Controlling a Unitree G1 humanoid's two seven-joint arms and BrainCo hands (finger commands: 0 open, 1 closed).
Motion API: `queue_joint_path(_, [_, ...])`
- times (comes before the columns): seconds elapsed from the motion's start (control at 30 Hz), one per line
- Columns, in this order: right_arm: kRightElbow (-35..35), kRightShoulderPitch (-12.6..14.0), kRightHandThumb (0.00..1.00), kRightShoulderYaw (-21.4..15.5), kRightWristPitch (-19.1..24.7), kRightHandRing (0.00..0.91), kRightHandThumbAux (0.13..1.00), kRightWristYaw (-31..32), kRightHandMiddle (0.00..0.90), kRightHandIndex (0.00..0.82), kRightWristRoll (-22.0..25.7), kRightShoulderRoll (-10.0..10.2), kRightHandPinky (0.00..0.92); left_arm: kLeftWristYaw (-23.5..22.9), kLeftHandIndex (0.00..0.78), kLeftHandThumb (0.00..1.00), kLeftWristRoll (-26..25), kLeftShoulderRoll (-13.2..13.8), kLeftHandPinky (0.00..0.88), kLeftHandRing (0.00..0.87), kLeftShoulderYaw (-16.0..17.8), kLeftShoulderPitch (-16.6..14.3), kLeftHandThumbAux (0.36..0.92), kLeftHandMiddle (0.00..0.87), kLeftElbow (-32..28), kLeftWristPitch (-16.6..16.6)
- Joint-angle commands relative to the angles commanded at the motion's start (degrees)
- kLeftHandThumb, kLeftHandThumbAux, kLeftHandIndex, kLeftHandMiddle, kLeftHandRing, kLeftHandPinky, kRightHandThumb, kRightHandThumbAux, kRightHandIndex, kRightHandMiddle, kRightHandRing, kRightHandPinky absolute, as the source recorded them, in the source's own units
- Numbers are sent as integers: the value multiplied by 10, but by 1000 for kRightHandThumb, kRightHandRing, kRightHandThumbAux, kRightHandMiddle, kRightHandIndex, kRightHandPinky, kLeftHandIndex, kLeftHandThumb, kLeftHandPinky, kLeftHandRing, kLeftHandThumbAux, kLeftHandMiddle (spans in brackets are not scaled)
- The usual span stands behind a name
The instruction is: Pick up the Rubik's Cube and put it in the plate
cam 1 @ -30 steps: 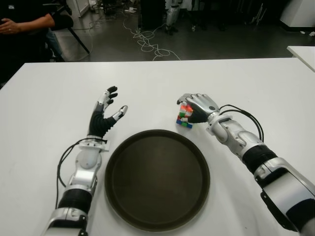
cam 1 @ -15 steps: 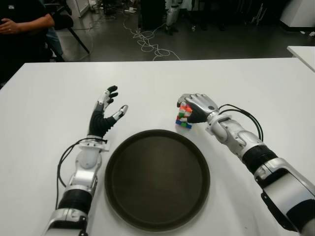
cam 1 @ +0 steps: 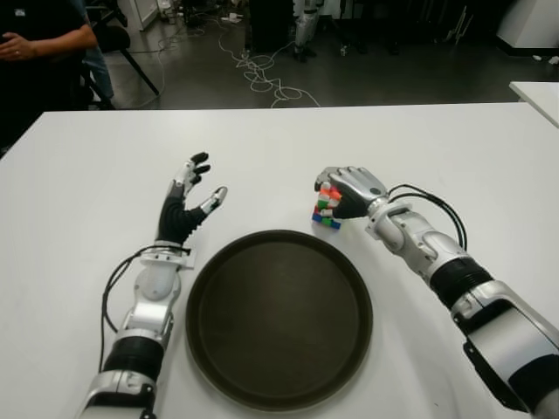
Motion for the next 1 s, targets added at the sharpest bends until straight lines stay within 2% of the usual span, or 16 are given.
queue_joint_path(0.6, [-17,5,687,-3,12,705,737,6,691,424,2,-1,695,-3,113,77,0,2,88,119,0,-1,590,136,4,-3])
queue_joint_path(0.83, [-22,6,687,-3,15,701,736,-2,692,424,0,-3,689,0,113,60,1,1,45,99,0,0,613,138,2,4])
queue_joint_path(1.0, [-28,8,687,-1,8,680,736,-24,670,423,-8,-10,668,-4,105,58,-3,1,80,105,0,0,627,132,4,2])
